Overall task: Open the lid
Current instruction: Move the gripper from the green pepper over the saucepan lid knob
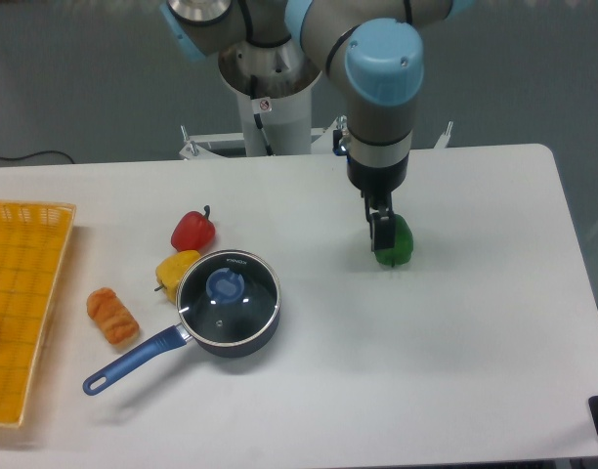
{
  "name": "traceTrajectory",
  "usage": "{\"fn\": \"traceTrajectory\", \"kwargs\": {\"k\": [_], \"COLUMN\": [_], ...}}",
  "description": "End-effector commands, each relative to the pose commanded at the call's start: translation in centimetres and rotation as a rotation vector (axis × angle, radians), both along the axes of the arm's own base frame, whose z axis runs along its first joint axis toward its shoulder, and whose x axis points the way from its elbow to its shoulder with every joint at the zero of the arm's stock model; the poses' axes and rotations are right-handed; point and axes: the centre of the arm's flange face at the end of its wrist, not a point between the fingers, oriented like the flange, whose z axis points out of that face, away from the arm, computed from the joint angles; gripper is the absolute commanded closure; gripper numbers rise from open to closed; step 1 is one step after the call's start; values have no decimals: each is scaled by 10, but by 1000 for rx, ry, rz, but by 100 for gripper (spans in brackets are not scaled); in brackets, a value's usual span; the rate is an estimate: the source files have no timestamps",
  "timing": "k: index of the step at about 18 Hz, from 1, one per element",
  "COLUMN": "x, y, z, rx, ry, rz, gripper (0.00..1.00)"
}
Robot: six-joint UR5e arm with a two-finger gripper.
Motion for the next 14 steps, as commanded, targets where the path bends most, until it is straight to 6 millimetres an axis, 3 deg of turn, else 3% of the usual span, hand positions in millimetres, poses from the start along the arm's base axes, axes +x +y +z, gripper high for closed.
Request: {"fn": "traceTrajectory", "kwargs": {"k": [6, 10, 14], "x": [14, 36, 52], "y": [11, 30, 37], "z": [-3, -17, -33], "rx": [-2, 39, 43], "ry": [-1, 0, -4], "rz": [-24, 134, 172], "gripper": [0, 0, 0]}}
